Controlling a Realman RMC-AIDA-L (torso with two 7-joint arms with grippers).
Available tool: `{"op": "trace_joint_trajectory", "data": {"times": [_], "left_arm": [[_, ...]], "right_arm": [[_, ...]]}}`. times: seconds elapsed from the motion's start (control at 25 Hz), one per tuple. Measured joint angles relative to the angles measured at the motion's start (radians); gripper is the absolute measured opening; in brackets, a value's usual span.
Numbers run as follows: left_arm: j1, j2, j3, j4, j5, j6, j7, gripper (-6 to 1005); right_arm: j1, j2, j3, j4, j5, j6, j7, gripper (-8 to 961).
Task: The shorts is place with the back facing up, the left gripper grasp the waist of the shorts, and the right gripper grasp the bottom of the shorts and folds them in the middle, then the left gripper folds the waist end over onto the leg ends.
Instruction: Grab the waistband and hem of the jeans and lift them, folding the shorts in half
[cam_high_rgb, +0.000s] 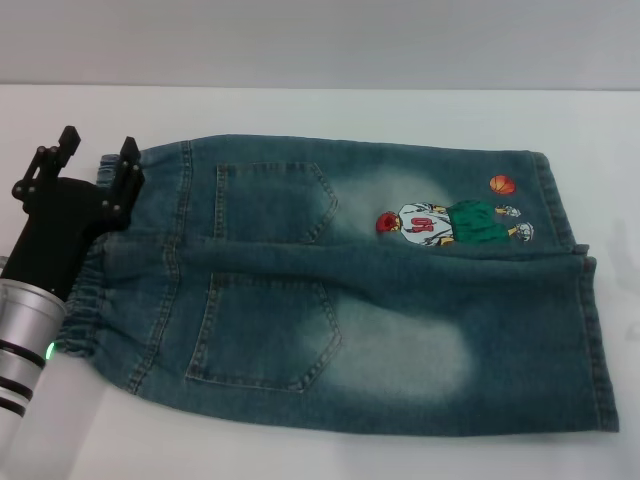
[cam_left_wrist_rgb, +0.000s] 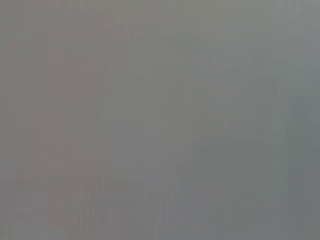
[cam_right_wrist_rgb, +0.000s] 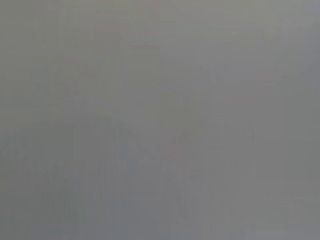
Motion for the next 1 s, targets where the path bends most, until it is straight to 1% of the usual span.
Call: {"op": "trace_joint_trajectory", "data": {"times": [0.16,0.28,0.36,0.4,0.44,0.48,0.52,0.56,0.64,0.68,0.72,0.76,0.8,0.84,0.88,0.92,0.96,1.0], "left_arm": [[0.0,0.0,0.001,-0.002,0.0,-0.001,-0.005,637],[0.005,0.0,0.004,-0.007,-0.002,-0.003,-0.01,637],[0.01,0.004,0.011,-0.018,0.002,-0.009,-0.024,636],[0.012,0.008,0.014,-0.028,0.004,-0.019,-0.041,636],[0.013,0.012,0.017,-0.039,0.004,-0.033,-0.061,636],[0.014,0.017,0.019,-0.055,0.006,-0.056,-0.089,636],[0.014,0.017,0.019,-0.055,0.006,-0.056,-0.089,635],[0.014,0.017,0.019,-0.055,0.006,-0.056,-0.089,635],[0.015,0.047,0.014,-0.125,0.036,-0.126,-0.124,635],[0.022,0.058,0.005,-0.166,0.054,-0.153,-0.12,635],[0.022,0.058,0.005,-0.166,0.054,-0.153,-0.12,635],[0.047,0.095,-0.037,-0.284,0.091,-0.244,-0.108,634],[0.056,0.109,-0.058,-0.33,0.107,-0.292,-0.106,634],[0.067,0.123,-0.085,-0.383,0.128,-0.353,-0.104,634],[0.08,0.139,-0.121,-0.447,0.154,-0.432,-0.099,634],[0.106,0.151,-0.186,-0.541,0.194,-0.551,-0.085,634],[0.113,0.152,-0.202,-0.564,0.207,-0.583,-0.079,633],[0.134,0.153,-0.25,-0.626,0.239,-0.659,-0.064,633]], "right_arm": [[0.0,0.0,-0.008,0.004,0.0,0.0,0.0,741],[0.004,-0.001,-0.036,0.004,-0.001,-0.001,0.0,740],[0.006,-0.003,-0.047,0.009,-0.001,-0.001,0.0,740],[0.008,-0.007,-0.051,0.018,-0.001,0.003,0.0,740],[0.017,-0.022,-0.056,0.056,-0.001,0.019,-0.004,740],[0.017,-0.022,-0.056,0.056,-0.001,0.019,-0.004,740],[0.022,-0.039,-0.057,0.097,-0.002,0.027,-0.021,740],[0.028,-0.063,-0.056,0.154,-0.002,0.034,-0.052,739],[0.042,-0.135,-0.043,0.319,0.009,0.068,-0.16,739],[0.051,-0.177,-0.03,0.408,0.02,0.095,-0.225,739],[0.059,-0.221,-0.011,0.507,0.037,0.142,-0.298,739],[0.068,-0.261,0.013,0.598,0.053,0.188,-0.363,739],[0.074,-0.291,0.04,0.672,0.068,0.235,-0.421,739],[0.076,-0.313,0.074,0.726,0.078,0.288,-0.461,739],[0.074,-0.328,0.109,0.77,0.083,0.332,-0.495,739],[0.067,-0.339,0.154,0.808,0.087,0.387,-0.532,738],[0.051,-0.345,0.211,0.846,0.088,0.453,-0.572,738],[0.029,-0.348,0.269,0.877,0.089,0.528,-0.614,738]]}}
